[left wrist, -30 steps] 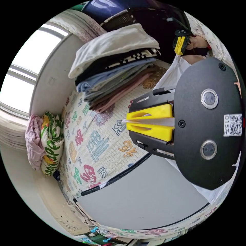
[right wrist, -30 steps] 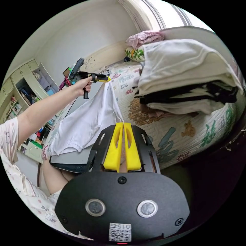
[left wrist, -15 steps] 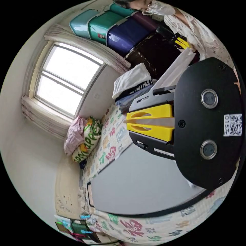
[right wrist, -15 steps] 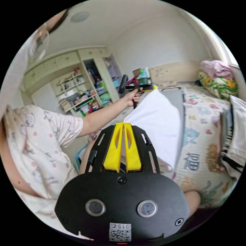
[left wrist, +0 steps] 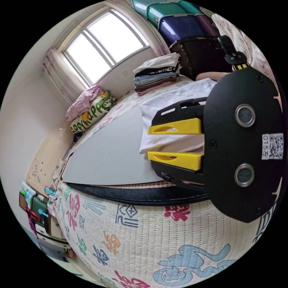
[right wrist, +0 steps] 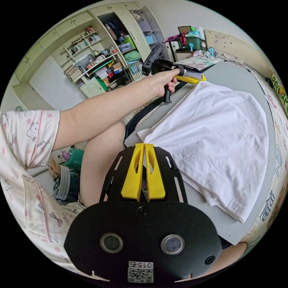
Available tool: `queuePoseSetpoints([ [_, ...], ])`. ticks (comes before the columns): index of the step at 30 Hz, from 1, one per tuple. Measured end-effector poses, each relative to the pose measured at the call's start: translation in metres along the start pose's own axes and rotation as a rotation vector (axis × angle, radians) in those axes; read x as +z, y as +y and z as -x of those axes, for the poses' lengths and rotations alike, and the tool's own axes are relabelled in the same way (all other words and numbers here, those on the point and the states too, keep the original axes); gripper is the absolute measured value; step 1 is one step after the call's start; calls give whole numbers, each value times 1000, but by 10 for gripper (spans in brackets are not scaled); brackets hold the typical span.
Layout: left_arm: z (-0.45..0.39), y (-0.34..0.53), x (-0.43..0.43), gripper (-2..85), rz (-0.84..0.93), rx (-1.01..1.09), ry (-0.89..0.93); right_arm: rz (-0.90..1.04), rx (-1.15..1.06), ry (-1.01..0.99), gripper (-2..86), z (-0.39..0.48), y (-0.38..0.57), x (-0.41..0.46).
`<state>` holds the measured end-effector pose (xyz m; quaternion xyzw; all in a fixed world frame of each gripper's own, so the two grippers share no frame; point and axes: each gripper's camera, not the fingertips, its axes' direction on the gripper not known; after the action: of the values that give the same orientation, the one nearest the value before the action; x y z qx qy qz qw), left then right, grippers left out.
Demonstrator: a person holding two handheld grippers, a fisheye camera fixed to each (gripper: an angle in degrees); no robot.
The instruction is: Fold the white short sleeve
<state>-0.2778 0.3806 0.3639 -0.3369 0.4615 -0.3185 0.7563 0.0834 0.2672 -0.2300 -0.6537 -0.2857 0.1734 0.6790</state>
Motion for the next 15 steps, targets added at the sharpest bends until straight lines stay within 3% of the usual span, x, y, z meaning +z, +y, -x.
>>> queuePoseSetpoints([
  [4, -36, -1, 10, 15, 52, 94, -68, 14, 19, 6, -3, -11, 5, 17],
  [9, -84, 5, -17, -2, 10, 173, -116, 17, -2, 5, -3, -14, 4, 32],
  [15, -146, 30, 19, 0, 132, 338, -445, 107, 24, -27, -3, -39, 0, 86],
])
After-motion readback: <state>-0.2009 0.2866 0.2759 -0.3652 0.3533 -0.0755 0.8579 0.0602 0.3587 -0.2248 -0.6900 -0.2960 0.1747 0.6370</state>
